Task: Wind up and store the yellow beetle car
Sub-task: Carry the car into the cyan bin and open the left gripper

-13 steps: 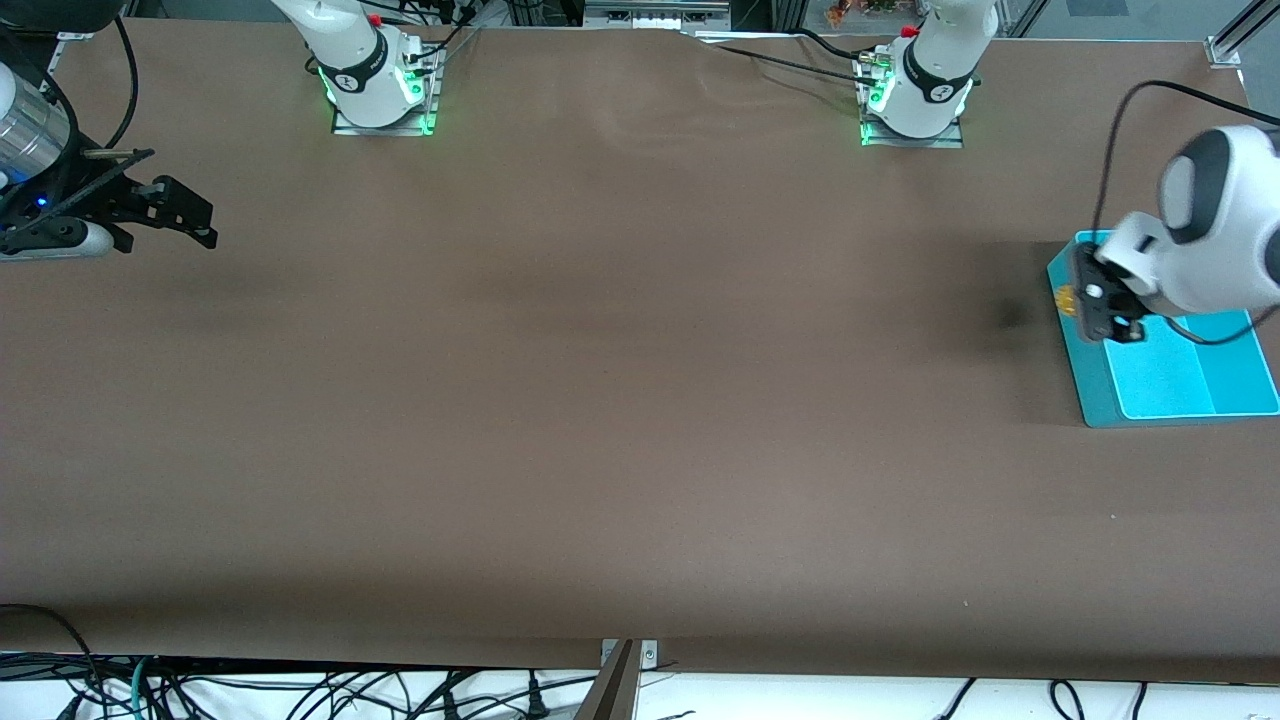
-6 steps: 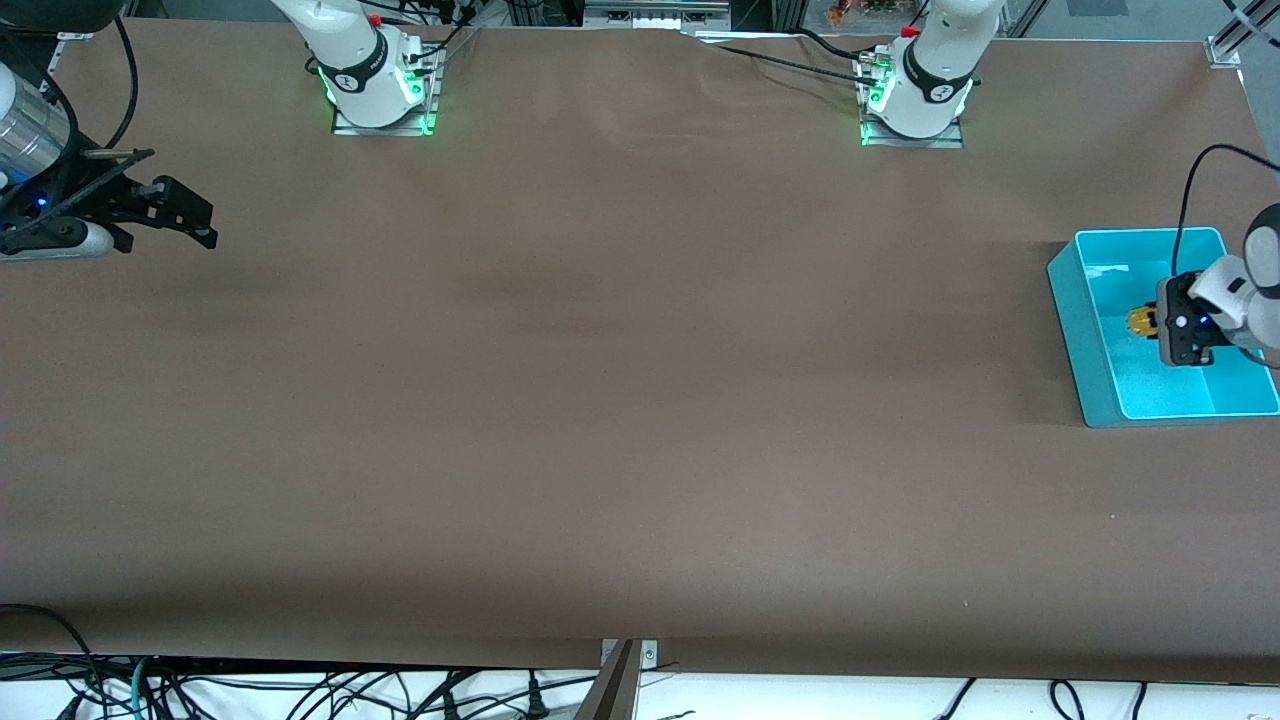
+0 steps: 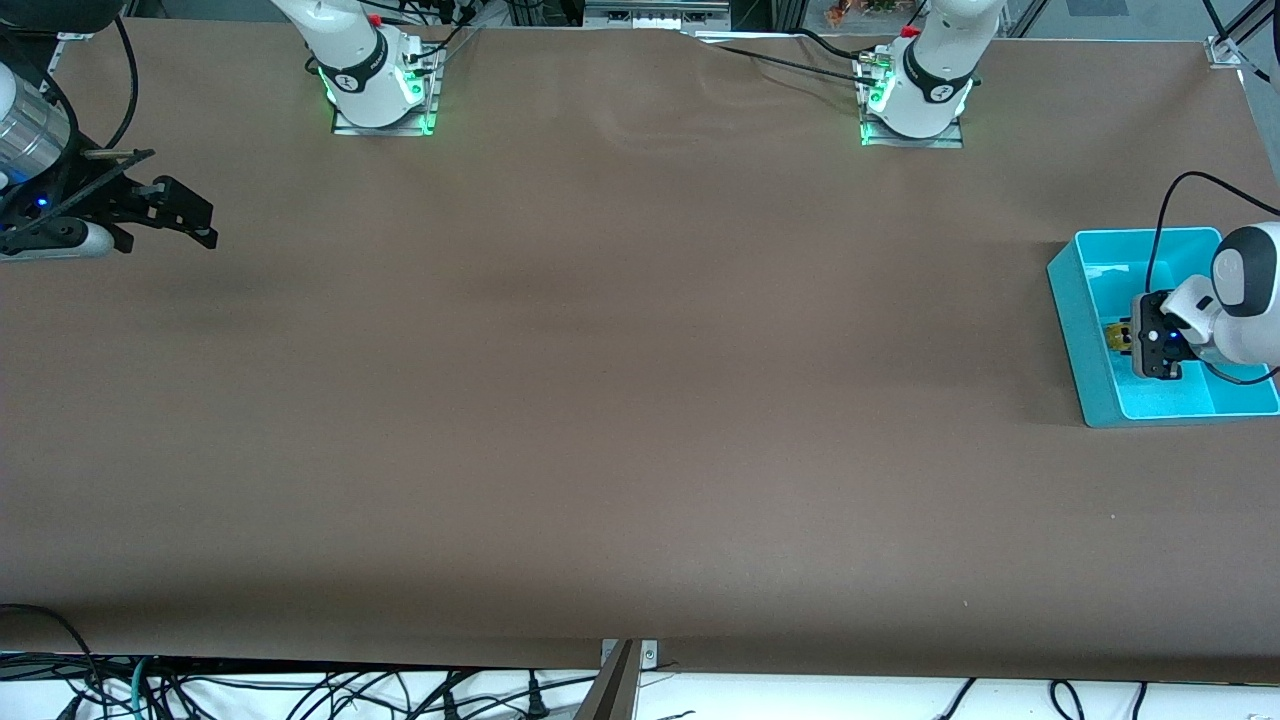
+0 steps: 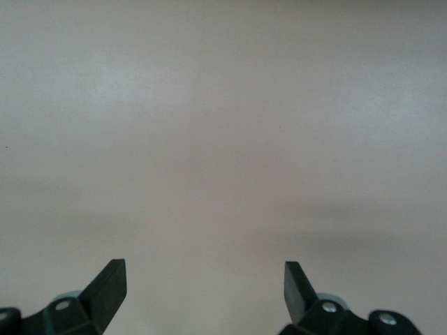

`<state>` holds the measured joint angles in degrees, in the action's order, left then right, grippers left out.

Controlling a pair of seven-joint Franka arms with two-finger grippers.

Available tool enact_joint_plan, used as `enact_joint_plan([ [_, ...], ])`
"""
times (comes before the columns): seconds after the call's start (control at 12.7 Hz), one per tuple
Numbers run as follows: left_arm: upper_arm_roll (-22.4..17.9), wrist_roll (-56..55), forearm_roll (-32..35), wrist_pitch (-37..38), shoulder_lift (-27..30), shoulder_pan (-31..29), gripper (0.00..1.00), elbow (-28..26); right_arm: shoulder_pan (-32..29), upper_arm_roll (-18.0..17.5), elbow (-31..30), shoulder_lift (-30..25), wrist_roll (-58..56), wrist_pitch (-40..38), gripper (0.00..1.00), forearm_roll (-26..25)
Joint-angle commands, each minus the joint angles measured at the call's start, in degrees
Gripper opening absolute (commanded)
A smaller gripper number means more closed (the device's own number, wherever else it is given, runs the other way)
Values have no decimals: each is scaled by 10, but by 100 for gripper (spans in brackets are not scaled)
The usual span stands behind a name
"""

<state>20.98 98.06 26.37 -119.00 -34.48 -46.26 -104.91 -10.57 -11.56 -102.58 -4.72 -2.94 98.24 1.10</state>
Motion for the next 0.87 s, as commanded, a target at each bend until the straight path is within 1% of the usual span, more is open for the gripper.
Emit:
enact_joint_plan([
  [0.0, 9, 26, 9, 10, 1, -7, 100, 16, -1, -2, 17, 7, -3, -14, 100, 2],
  [0.16, 11, 25, 4, 16, 10, -7, 100, 19, -1, -2, 17, 7, -3, -14, 100, 1],
  [0.24, 15, 23, 2, 28, 26, -7, 100, 21, -1, -2, 17, 7, -3, -14, 100, 2],
  [0.32, 20, 20, -20, 48, 45, -6, 100, 32, -1, -2, 17, 7, -3, -14, 100, 2],
  [0.39, 22, 13, -50, 83, 51, -1, 100, 55, -1, -2, 17, 7, -3, -14, 100, 2],
  [0.47, 27, -10, -66, 125, 50, 7, 100, 86, -1, -2, 16, 7, -3, -14, 100, 2],
  [0.63, 42, -72, -68, 201, 50, 39, 100, 144, -1, -2, 16, 7, -4, -14, 100, 2],
  [0.79, 55, -145, -93, 277, 50, 70, 100, 197, -1, -2, 16, 7, -4, -14, 100, 2],
])
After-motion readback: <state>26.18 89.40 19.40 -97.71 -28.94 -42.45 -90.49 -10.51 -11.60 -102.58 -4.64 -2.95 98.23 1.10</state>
